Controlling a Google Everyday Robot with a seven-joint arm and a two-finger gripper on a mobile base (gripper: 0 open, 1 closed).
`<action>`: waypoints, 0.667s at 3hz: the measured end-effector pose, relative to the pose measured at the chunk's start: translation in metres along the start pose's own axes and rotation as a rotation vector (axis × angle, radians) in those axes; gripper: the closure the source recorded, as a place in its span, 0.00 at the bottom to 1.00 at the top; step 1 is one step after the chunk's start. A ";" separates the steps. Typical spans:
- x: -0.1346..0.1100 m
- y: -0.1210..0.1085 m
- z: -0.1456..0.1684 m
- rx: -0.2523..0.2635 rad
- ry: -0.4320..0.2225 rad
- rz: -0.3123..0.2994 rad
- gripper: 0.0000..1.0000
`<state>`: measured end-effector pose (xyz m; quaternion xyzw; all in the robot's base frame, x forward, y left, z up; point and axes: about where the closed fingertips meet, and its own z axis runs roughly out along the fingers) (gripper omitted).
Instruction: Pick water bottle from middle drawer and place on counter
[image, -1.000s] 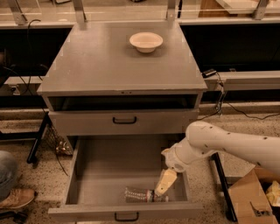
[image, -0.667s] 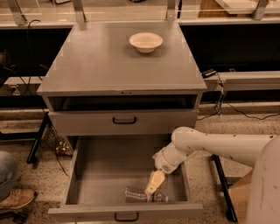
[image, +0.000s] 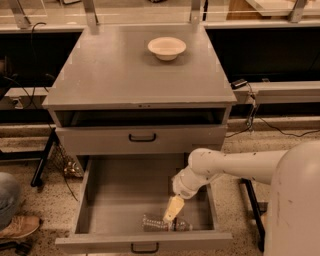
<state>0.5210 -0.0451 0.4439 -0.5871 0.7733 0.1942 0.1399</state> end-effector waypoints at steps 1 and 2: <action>0.003 -0.011 0.013 0.034 0.027 -0.015 0.00; 0.008 -0.018 0.028 0.064 0.054 -0.029 0.00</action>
Offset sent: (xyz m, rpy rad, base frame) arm 0.0248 0.0006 -0.0472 -0.1098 -0.0965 0.0022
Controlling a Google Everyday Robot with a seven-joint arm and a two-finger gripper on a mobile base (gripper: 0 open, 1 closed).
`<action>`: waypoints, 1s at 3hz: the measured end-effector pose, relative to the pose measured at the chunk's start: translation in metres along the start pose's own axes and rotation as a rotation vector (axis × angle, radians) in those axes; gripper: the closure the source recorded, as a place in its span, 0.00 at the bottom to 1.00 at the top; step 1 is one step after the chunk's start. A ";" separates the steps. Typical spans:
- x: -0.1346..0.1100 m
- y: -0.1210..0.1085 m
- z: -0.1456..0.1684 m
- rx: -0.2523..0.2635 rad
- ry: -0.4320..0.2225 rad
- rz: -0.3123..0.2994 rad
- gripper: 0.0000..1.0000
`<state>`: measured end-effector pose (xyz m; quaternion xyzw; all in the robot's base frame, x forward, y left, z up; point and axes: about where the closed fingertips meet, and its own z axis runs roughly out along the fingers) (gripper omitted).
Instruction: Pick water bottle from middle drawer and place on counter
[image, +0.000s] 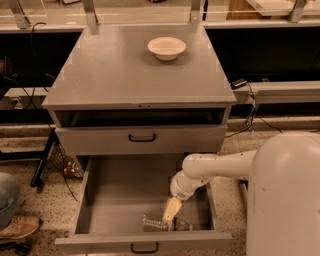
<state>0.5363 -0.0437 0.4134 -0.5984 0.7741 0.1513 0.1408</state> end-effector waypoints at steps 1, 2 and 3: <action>0.006 -0.004 0.016 0.016 0.018 -0.004 0.00; 0.011 -0.003 0.028 0.019 0.037 -0.004 0.00; 0.015 0.006 0.034 0.016 0.051 -0.005 0.00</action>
Offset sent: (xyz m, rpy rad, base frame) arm 0.0000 -0.0006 -0.0435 -0.0651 -0.0128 -0.0069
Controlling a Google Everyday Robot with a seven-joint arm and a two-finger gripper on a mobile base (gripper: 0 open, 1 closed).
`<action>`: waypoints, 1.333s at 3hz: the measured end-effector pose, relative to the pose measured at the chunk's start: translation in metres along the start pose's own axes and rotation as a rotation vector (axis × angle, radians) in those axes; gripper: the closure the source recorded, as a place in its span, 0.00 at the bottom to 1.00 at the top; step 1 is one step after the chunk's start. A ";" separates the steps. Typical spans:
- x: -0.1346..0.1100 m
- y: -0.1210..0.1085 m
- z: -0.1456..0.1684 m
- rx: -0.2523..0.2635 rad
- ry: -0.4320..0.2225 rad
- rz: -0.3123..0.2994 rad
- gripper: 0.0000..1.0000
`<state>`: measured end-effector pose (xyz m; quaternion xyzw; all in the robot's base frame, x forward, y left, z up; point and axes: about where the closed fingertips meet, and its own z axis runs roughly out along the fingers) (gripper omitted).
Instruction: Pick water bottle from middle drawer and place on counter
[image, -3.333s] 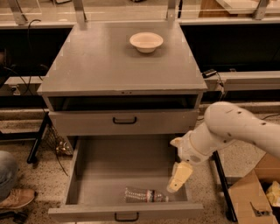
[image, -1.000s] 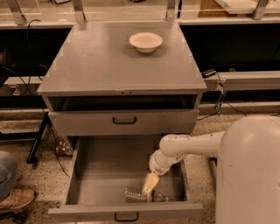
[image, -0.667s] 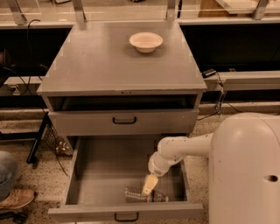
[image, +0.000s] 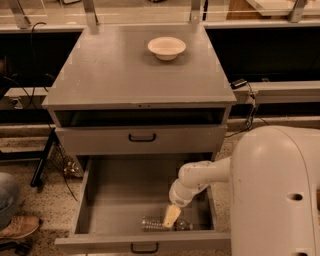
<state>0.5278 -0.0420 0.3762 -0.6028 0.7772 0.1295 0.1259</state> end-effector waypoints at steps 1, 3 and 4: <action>0.006 0.014 0.010 -0.028 0.017 -0.001 0.04; 0.007 0.025 0.013 -0.044 0.022 -0.008 0.50; 0.005 0.026 0.003 -0.043 -0.005 -0.016 0.72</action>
Offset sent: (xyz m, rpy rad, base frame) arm -0.0289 0.0025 -0.0199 -0.0151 0.0600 0.0197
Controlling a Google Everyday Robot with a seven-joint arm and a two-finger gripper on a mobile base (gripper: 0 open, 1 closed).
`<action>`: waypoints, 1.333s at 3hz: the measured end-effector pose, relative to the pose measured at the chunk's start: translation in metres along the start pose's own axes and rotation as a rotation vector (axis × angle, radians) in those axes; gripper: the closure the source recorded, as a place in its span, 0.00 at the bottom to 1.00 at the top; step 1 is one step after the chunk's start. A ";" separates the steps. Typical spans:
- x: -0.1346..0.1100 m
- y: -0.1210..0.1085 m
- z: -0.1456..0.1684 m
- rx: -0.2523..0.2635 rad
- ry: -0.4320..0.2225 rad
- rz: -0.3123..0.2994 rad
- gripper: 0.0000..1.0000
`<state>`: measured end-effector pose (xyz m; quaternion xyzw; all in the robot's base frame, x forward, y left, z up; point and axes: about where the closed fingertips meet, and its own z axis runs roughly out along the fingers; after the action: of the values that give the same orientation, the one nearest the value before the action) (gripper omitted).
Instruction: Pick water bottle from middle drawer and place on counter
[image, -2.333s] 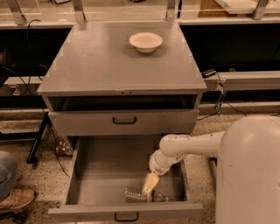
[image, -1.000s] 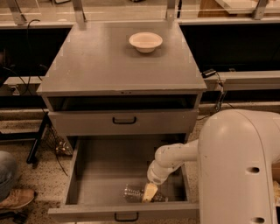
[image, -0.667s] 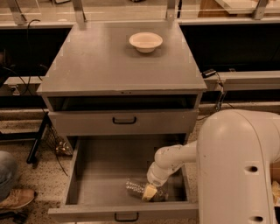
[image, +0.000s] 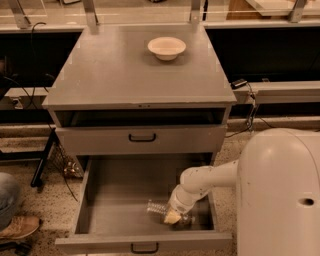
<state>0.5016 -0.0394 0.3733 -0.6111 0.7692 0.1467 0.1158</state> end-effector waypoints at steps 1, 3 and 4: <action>-0.001 0.010 -0.044 0.012 -0.054 -0.045 0.96; 0.025 0.024 -0.221 0.210 -0.111 -0.147 1.00; 0.024 0.024 -0.220 0.208 -0.112 -0.148 1.00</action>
Offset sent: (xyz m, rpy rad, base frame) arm -0.0274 -0.1126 0.2451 0.0765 -0.3257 0.0660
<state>0.4727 -0.1366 0.5711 -0.6415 0.7255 0.0911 0.2318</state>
